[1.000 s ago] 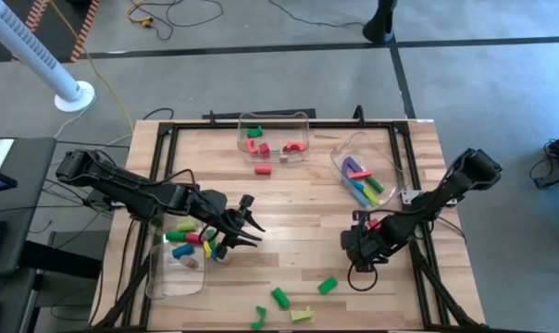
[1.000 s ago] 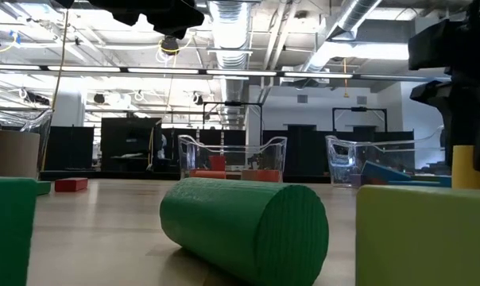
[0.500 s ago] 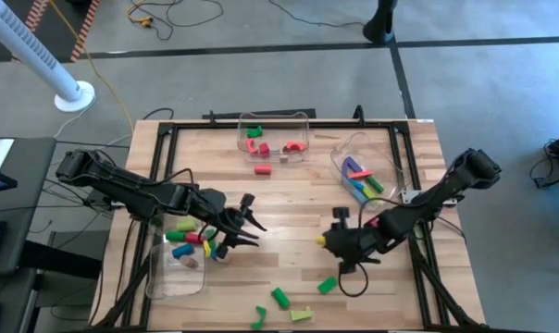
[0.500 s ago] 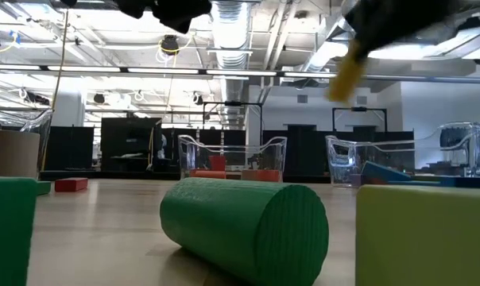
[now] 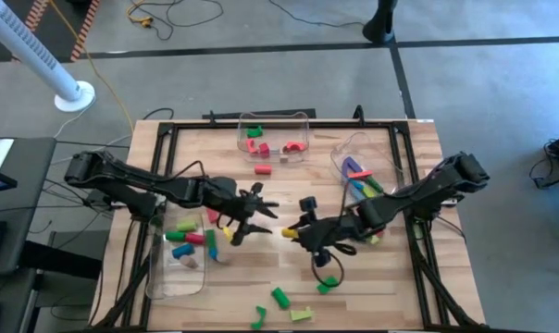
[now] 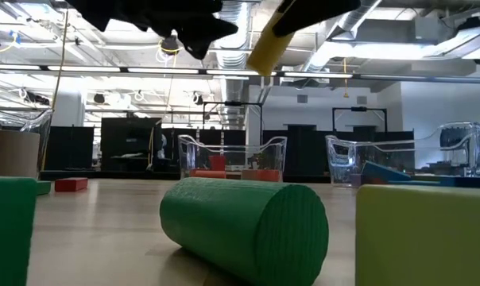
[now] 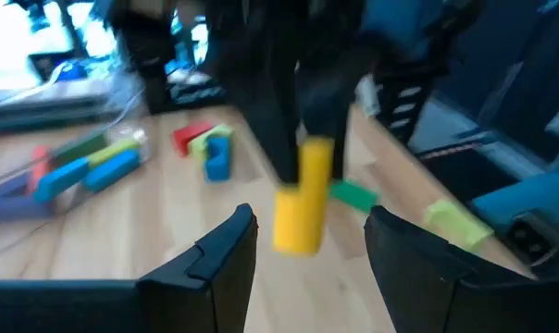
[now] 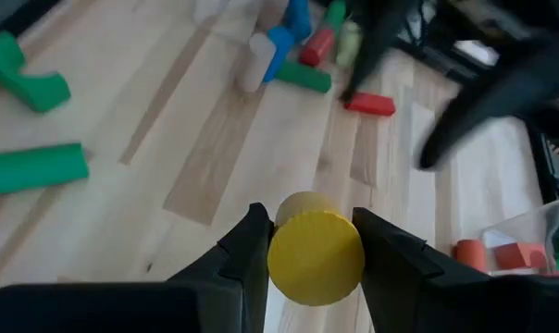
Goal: Sort blocks by size
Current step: Put the yellow cylindrical block into the left transparent bin
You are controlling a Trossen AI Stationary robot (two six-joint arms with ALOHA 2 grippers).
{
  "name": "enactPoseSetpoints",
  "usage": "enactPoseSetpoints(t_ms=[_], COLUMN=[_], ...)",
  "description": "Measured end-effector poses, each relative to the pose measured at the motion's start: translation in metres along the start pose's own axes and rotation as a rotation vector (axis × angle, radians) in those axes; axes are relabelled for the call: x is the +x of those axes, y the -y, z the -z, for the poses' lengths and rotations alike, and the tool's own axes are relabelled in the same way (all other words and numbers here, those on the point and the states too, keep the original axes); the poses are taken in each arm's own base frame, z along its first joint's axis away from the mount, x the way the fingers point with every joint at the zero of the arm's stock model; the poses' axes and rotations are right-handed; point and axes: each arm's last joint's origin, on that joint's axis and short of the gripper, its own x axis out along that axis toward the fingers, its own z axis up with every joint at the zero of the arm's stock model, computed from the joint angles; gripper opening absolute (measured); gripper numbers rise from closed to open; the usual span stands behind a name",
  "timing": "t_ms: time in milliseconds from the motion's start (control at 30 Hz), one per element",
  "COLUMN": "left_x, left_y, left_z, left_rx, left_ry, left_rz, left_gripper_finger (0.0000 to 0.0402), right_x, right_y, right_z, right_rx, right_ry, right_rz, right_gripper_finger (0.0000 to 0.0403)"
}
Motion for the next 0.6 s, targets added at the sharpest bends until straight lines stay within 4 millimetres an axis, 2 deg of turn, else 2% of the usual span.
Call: enactPoseSetpoints(t_ms=[200, 600], left_x=[-0.002, -0.002], left_y=[-0.006, -0.005], left_z=[-0.001, 0.003], left_rx=[-0.04, -0.072], left_ry=[0.014, -0.019], left_rz=[0.03, 0.081], left_gripper_finger=[0.0191, 0.0191], right_x=[0.013, 0.007], right_y=[0.001, 0.014], right_z=[-0.012, -0.031], right_rx=[-0.062, -0.121], right_ry=[-0.028, 0.044], right_rz=[-0.005, 0.045], right_gripper_finger=[0.0156, 0.0157])
